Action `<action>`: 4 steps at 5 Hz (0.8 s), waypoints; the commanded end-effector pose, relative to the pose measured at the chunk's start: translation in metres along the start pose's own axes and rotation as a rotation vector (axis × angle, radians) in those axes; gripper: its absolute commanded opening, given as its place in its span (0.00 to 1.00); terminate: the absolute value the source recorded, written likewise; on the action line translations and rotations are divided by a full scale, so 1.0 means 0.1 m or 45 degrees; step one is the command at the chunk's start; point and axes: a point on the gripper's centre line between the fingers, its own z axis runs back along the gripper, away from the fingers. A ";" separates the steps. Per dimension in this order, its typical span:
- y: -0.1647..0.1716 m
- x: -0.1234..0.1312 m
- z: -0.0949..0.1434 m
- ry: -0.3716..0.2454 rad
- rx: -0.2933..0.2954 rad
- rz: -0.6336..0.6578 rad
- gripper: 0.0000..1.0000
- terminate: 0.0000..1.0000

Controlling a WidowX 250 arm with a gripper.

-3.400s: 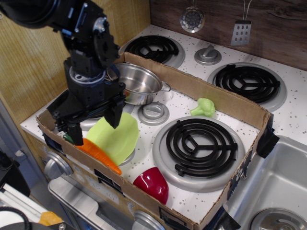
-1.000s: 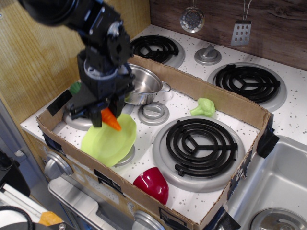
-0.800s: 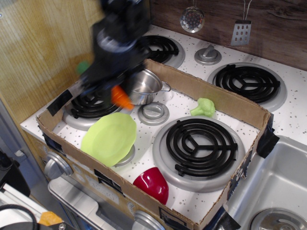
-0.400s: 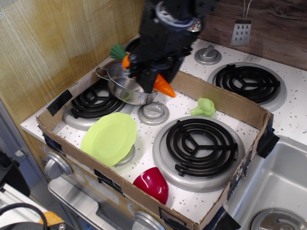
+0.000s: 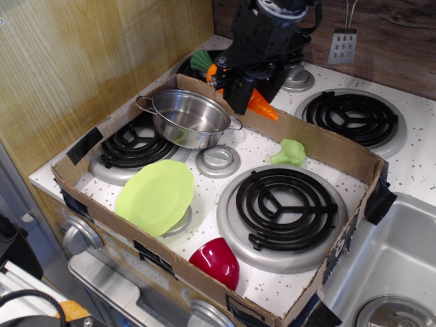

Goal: Take carrot off plate

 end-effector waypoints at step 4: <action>-0.03 -0.44 -0.26 0.061 -0.148 -0.542 0.00 0.00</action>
